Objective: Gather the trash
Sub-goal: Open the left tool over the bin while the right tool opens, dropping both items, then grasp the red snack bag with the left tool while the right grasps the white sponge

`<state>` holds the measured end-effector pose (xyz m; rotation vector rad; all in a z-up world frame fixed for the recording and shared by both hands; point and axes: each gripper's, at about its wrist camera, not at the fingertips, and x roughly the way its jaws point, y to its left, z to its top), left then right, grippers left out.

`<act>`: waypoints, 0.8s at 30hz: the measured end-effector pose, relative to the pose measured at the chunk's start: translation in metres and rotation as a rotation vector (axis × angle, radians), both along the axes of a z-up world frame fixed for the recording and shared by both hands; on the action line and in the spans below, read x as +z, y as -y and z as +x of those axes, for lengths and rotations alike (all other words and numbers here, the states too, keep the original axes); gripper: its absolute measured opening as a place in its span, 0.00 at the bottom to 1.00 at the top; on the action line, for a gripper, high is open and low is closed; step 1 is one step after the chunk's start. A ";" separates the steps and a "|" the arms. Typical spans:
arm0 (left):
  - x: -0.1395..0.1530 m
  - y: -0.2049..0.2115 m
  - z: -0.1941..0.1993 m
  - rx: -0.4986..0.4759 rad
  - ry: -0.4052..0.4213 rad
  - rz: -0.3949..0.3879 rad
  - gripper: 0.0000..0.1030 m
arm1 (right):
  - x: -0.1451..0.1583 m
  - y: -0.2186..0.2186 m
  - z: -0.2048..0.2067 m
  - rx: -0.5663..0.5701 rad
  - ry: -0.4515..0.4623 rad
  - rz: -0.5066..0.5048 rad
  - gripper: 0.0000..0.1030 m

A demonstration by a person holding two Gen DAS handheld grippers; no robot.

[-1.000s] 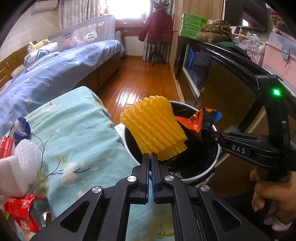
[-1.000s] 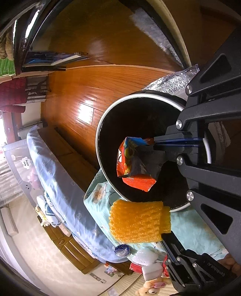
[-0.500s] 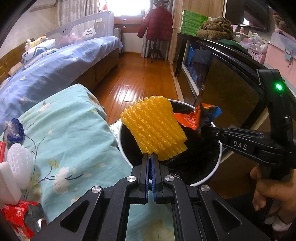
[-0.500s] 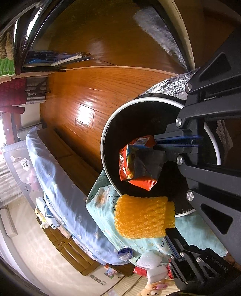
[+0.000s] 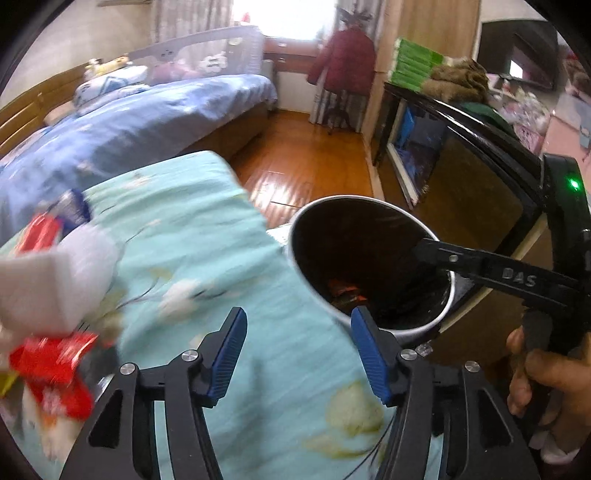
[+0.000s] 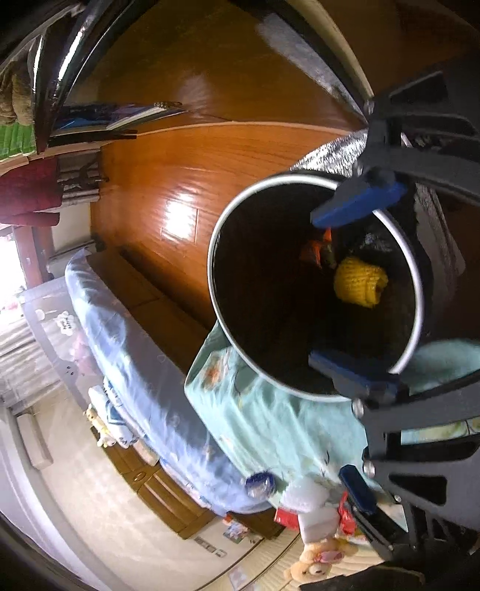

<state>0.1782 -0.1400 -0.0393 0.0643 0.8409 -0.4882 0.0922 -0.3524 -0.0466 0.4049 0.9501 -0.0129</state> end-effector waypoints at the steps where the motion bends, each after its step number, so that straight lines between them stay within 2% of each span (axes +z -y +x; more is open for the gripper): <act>1: 0.000 -0.006 -0.005 0.010 0.000 -0.007 0.57 | 0.000 -0.006 -0.003 0.004 0.004 0.008 0.76; 13: 0.005 -0.079 -0.068 0.145 0.043 -0.030 0.58 | 0.005 -0.066 -0.027 0.080 0.040 0.085 0.77; 24: 0.008 -0.128 -0.108 0.291 0.028 -0.055 0.58 | 0.007 -0.131 -0.035 0.226 0.059 0.117 0.77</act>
